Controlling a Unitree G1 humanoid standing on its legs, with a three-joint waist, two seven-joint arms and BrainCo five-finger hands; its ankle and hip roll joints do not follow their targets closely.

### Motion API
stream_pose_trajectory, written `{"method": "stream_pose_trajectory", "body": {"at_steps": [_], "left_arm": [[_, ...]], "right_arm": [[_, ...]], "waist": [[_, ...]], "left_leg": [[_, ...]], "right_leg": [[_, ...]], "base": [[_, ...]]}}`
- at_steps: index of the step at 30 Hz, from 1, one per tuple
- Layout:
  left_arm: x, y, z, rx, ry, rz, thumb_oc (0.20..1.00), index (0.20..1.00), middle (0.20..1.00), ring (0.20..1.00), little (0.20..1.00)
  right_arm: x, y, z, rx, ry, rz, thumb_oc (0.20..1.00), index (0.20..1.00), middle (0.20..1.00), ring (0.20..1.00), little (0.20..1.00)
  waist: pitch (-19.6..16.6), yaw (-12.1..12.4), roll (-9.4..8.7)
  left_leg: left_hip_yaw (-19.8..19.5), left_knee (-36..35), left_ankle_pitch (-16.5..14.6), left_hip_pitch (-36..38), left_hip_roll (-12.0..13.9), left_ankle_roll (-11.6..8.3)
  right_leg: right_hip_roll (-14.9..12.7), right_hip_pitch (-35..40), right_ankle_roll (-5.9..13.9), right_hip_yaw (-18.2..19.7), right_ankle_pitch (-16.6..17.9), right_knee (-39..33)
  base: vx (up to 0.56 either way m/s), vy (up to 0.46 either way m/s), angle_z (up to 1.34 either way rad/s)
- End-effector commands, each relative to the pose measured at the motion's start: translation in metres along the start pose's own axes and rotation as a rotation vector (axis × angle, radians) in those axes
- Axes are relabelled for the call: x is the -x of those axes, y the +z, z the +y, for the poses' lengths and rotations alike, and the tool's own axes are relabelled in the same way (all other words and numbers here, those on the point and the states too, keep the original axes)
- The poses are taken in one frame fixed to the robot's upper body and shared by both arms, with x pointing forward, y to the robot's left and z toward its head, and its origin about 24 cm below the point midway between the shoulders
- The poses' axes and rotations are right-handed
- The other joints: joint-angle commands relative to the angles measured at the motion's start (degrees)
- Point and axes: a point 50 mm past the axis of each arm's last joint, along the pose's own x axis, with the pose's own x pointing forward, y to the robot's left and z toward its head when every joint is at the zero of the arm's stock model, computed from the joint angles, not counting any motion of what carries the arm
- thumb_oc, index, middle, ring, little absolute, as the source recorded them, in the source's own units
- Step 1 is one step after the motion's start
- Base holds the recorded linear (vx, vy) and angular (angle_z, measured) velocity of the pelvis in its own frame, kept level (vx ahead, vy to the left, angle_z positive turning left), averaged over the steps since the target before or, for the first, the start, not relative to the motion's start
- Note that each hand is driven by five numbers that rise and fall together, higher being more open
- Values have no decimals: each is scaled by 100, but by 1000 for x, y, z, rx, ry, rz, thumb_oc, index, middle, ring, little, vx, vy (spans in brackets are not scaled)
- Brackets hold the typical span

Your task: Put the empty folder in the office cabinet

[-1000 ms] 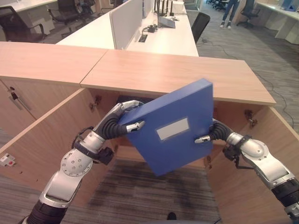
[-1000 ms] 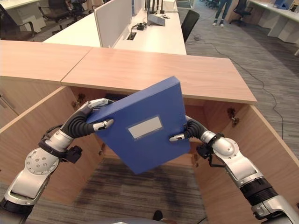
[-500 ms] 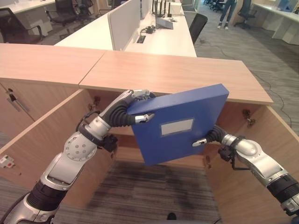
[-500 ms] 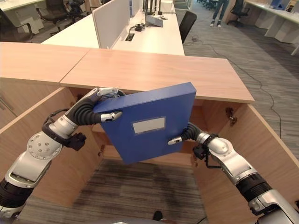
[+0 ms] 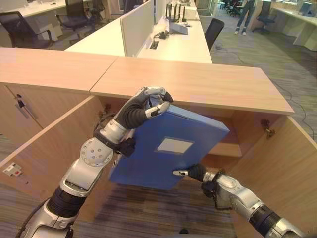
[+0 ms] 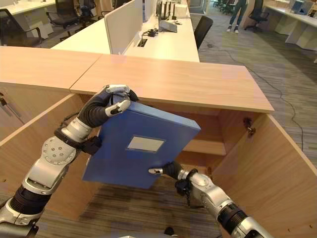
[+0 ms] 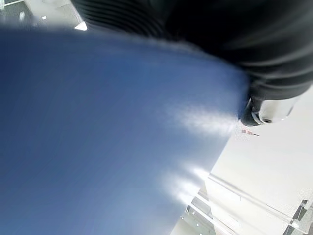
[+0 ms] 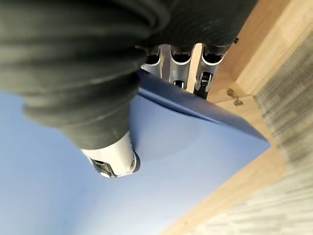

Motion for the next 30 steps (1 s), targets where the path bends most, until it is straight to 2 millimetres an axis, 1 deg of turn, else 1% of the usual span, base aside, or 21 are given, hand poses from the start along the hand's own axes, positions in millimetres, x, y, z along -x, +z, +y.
{"method": "stream_pose_trajectory", "body": {"at_steps": [1, 7, 11, 12, 13, 14, 17, 18, 19, 20, 21, 22, 23, 24, 25, 26, 28, 29, 30], "left_arm": [[-18, 32, -30, 246, -83, -250, 200, 200, 200, 200, 200], [-5, 8, -38, 341, -71, -108, 200, 200, 200, 200, 200], [7, -9, -41, 381, -45, -5, 200, 200, 200, 200, 200], [9, -12, -41, 388, -36, 12, 200, 200, 200, 200, 200], [9, -12, -41, 388, -36, 13, 200, 200, 200, 200, 200], [15, -17, -42, 408, -23, 47, 200, 200, 200, 200, 200], [25, -26, -46, 461, 1, 113, 200, 200, 200, 200, 200], [30, -30, -48, 488, 7, 141, 263, 263, 263, 263, 263], [34, -35, -51, 526, 18, 170, 291, 291, 291, 291, 291], [40, -40, -54, 576, 33, 206, 464, 464, 464, 464, 464], [45, -46, -57, 625, 49, 240, 507, 507, 507, 507, 507], [48, -50, -58, 651, 56, 259, 887, 887, 887, 887, 887], [53, -52, -58, 687, 64, 270, 1000, 1000, 1000, 1000, 1000], [53, -52, -58, 687, 64, 270, 1000, 1000, 1000, 1000, 1000], [64, -57, -59, 776, 103, 299, 1000, 1000, 1000, 1000, 1000], [70, -60, -60, 817, 129, 317, 1000, 1000, 1000, 1000, 1000], [82, -67, -62, 890, 188, 353, 1000, 1000, 1000, 1000, 1000], [82, -67, -62, 891, 188, 353, 1000, 1000, 1000, 1000, 1000], [92, -73, -63, 956, 250, 380, 1000, 1000, 1000, 1000, 1000]], "right_arm": [[-38, 46, 61, -188, 295, -291, 200, 200, 200, 200, 200], [-39, 14, 63, -446, 223, -262, 200, 200, 200, 200, 200], [-38, 2, 68, -592, 187, -274, 200, 200, 200, 200, 200], [-36, -1, 67, -629, 170, -284, 200, 200, 200, 200, 200], [-36, -1, 67, -629, 170, -284, 200, 200, 200, 200, 200], [-34, -8, 66, -701, 133, -291, 200, 200, 200, 200, 200], [-30, -19, 62, -780, 68, -293, 200, 200, 200, 200, 200], [-29, -23, 61, -806, 48, -290, 200, 200, 200, 200, 200], [-28, -29, 59, -841, 20, -289, 200, 200, 200, 200, 200], [-26, -34, 56, -874, -15, -289, 200, 200, 200, 200, 200], [-23, -39, 53, -900, -49, -291, 200, 200, 200, 200, 200], [-22, -44, 52, -919, -75, -282, 200, 200, 200, 200, 200], [-20, -50, 50, -948, -102, -278, 200, 200, 200, 200, 200], [-20, -50, 50, -948, -102, -278, 200, 200, 200, 200, 200], [-15, -61, 49, -988, -132, -254, 200, 200, 200, 200, 200], [-12, -66, 48, -995, -147, -244, 200, 200, 200, 200, 200], [-7, -73, 46, -996, -165, -228, 200, 200, 200, 200, 200], [-7, -73, 46, -996, -165, -227, 200, 200, 200, 200, 200], [-3, -76, 45, -996, -178, -227, 200, 200, 200, 200, 200]], "waist": [[21, -72, -177], [29, -100, -157], [35, -126, -139], [34, -135, -135], [33, -135, -135], [42, -149, -125], [61, -164, -117], [57, -171, -114], [62, -176, -112], [59, -181, -109], [69, -193, -105], [71, -201, -100], [73, -207, -95], [73, -207, -95], [78, -217, -89], [88, -217, -88], [90, -216, -87], [88, -218, -86], [93, -217, -78]], "left_leg": [[-302, -15, -118, -245, -6, -88], [-290, -15, -112, -233, -3, -97], [-274, -15, -119, -220, -4, -101], [-273, -15, -119, -219, -4, -103], [-273, -15, -119, -220, -4, -103], [-271, -15, -114, -222, -8, -106], [-277, -15, -113, -230, -11, -111], [-275, -15, -113, -229, -10, -114], [-274, -15, -111, -230, -9, -115], [-271, -15, -108, -234, -8, -116], [-270, -15, -100, -239, -10, -117], [-271, -15, -99, -240, -10, -117], [-264, -15, -98, -239, -11, -118], [-264, -15, -98, -240, -11, -118], [-272, -15, -100, -233, -15, -118], [-274, -15, -97, -231, -16, -119], [-282, -15, -99, -227, -11, -121], [-283, -15, -99, -227, -11, -121], [-288, -15, -92, -229, -11, -121]], "right_leg": [[-334, 577, 529, -224, -552, 40], [-333, 584, 514, -212, -550, 40], [-330, 589, 513, -208, -545, 40], [-326, 587, 511, -208, -545, 40], [-326, 586, 511, -208, -545, 40], [-322, 583, 512, -206, -541, 40], [-317, 577, 511, -207, -531, 40], [-316, 573, 511, -202, -531, 40], [-314, 570, 511, -205, -528, 40], [-310, 564, 511, -206, -525, 40], [-303, 556, 512, -205, -523, 40], [-301, 552, 512, -198, -521, 40], [-299, 550, 514, -197, -519, 40], [-299, 550, 514, -197, -519, 40], [-294, 548, 516, -193, -514, 40], [-293, 544, 514, -186, -513, 40], [-289, 549, 511, -187, -520, 40], [-288, 549, 511, -187, -520, 40], [-283, 557, 509, -191, -528, 40]], "base": [[0, 0, 0], [0, 0, 0], [0, 0, 0], [0, 0, 0], [0, 0, 0], [0, 0, 0], [0, 0, 0], [0, 0, 0], [0, 0, 0], [0, 0, 0], [0, 0, 0], [0, 0, 0], [0, 0, 0], [0, 0, 0], [0, 0, 0], [0, 0, 0], [0, 0, 0], [0, 0, 0], [0, 0, 0]]}}
